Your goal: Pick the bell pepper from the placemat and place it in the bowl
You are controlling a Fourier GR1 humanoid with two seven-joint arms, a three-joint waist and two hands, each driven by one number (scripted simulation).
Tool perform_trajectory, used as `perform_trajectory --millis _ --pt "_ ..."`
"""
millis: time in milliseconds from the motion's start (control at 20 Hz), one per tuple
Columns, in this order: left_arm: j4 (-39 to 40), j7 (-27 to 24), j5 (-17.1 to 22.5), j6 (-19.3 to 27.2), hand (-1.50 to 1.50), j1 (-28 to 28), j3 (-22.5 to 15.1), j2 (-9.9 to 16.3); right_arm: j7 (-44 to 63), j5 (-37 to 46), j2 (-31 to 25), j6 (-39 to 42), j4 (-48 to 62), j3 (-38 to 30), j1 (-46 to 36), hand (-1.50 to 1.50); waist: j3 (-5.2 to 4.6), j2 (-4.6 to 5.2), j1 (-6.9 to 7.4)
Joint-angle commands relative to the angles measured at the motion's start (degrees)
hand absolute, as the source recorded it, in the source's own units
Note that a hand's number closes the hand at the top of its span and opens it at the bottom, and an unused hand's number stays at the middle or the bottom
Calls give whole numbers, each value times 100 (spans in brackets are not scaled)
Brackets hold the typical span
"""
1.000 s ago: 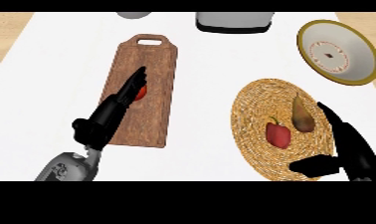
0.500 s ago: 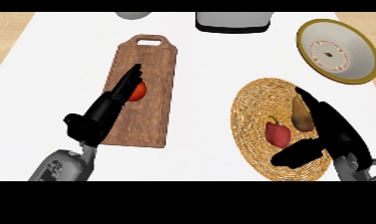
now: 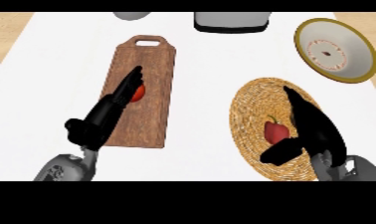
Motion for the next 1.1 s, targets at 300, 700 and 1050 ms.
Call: perform_trajectory --millis 300,700,1050 --pt "57 78 -197 -8 0 -114 82 -180 880 1527 773 -60 857 117 -190 -150 2 17 -14" --pt "155 47 -212 -189 0 -31 191 -239 652 1782 819 202 656 -286 548 -150 4 11 -76" --pt "155 -162 -362 -369 0 177 298 -251 -39 2166 1362 -104 1134 -468 1092 -150 7 13 -36"
